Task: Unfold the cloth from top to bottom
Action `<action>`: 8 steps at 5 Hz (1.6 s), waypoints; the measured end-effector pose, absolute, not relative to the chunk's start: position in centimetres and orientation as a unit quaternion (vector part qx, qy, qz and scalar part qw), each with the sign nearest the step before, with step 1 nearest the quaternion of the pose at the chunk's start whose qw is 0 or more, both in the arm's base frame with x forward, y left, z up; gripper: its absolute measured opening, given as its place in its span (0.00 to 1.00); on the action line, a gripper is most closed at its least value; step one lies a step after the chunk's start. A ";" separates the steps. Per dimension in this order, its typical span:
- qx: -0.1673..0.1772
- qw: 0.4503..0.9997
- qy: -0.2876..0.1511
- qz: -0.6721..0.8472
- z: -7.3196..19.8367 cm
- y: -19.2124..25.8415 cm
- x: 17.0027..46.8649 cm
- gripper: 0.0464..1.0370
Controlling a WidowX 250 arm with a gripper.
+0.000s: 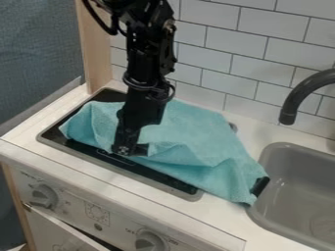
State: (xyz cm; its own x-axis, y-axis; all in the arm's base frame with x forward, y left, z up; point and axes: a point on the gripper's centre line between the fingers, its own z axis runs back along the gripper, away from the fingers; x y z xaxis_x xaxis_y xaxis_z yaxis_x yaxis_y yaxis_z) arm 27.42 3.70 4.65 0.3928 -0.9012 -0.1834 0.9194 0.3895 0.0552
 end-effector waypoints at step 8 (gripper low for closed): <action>0.081 0.808 0.125 -0.570 2.2 4.4 23.6 0.98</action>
State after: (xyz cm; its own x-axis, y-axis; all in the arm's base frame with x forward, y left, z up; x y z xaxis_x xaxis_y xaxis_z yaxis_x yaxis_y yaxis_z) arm 23.61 4.38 2.18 0.3198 -0.9004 -0.2951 0.9410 0.3381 -0.0120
